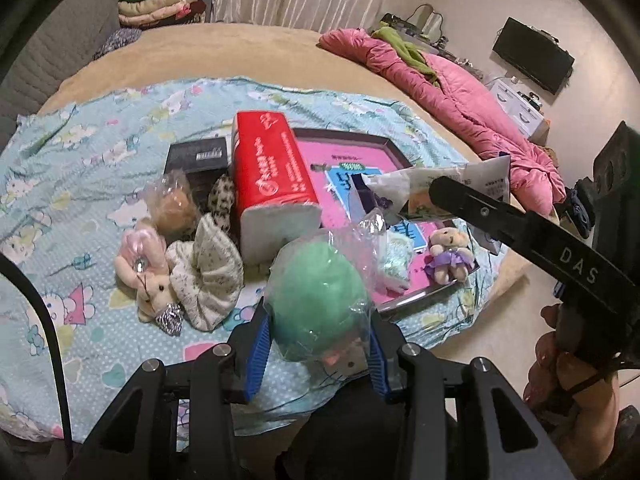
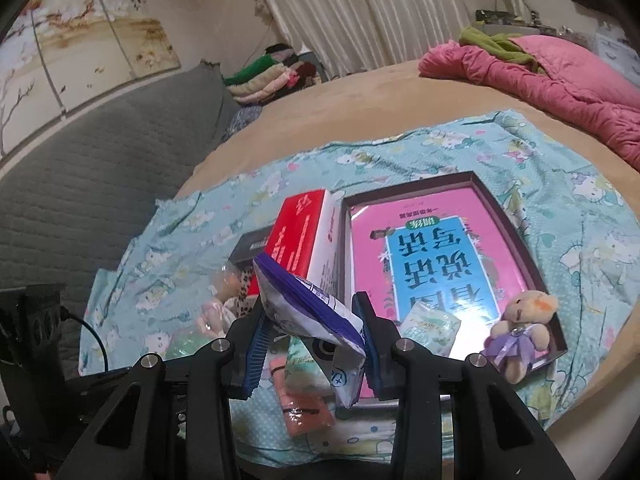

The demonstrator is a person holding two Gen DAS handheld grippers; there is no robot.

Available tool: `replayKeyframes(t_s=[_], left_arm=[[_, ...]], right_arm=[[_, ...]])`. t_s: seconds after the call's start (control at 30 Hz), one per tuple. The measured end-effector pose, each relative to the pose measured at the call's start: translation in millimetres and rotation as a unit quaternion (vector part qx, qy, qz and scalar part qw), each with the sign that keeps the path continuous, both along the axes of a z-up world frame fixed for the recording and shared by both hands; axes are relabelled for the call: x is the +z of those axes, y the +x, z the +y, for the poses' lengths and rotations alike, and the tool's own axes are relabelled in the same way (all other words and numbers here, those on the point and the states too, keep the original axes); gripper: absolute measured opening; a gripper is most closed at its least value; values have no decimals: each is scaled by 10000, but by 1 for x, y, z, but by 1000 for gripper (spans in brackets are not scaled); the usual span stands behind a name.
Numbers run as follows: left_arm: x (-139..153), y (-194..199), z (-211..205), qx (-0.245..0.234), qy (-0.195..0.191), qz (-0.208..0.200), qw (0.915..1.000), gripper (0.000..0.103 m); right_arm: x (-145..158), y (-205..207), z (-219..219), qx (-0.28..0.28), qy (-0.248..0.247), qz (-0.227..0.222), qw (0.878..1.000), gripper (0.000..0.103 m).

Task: Organize soft objects
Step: 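Carry the green ball with the left gripper while the right gripper carries the packet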

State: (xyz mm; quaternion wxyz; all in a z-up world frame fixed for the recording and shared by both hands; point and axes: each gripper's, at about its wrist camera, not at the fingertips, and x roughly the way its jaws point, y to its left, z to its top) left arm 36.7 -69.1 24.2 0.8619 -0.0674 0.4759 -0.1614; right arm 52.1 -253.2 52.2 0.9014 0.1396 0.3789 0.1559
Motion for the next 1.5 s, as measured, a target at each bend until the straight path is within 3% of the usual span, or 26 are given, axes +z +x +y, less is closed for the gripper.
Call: replayKeyframes(t_s=[0.27,0.97,1.5], left_arm=[[18,3,-20,-104,39,-129,9999,42],[41,19,-62,-383,213,-382,9983,42],[15,48,-101,-583,528,-215,9967,42]], right_arm=[[15,-10,-27,-289,121,-231,9992,41],[32,-27,-75,-929,-106,-571,9940,41],[23,-31,-103,-1433,29,-637,9876,41]])
